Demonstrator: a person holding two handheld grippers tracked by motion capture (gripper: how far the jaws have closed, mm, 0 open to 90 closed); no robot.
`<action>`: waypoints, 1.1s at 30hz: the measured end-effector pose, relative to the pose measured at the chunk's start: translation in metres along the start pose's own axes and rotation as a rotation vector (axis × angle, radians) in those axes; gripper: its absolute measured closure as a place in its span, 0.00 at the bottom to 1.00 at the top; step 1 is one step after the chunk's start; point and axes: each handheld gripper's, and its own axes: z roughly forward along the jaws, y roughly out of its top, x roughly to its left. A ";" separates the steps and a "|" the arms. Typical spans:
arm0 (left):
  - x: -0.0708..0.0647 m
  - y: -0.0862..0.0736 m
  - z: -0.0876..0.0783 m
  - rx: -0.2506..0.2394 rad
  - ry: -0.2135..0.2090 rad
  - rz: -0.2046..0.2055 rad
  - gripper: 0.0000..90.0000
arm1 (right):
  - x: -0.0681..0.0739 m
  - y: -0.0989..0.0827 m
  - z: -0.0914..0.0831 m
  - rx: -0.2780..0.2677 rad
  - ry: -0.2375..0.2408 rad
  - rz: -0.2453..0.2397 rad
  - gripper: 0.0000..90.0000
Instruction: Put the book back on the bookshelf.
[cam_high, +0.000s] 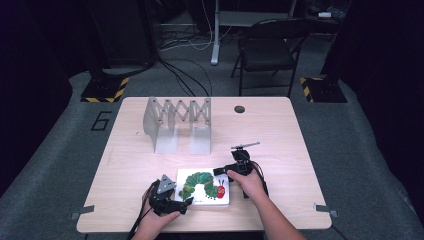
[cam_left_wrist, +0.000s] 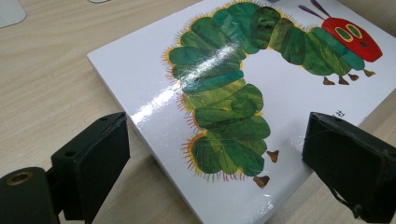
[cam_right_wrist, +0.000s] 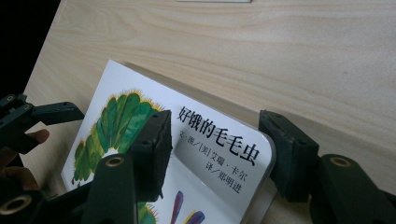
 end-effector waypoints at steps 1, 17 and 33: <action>0.000 0.000 0.000 0.002 -0.003 -0.003 0.08 | 0.001 0.000 0.000 -0.001 -0.004 0.001 0.51; -0.002 -0.005 0.000 -0.015 -0.010 -0.068 0.08 | 0.007 -0.003 -0.011 -0.036 -0.010 -0.012 0.56; 0.000 -0.007 -0.003 0.003 -0.056 -0.047 0.08 | 0.030 -0.010 -0.035 -0.077 -0.005 -0.076 0.57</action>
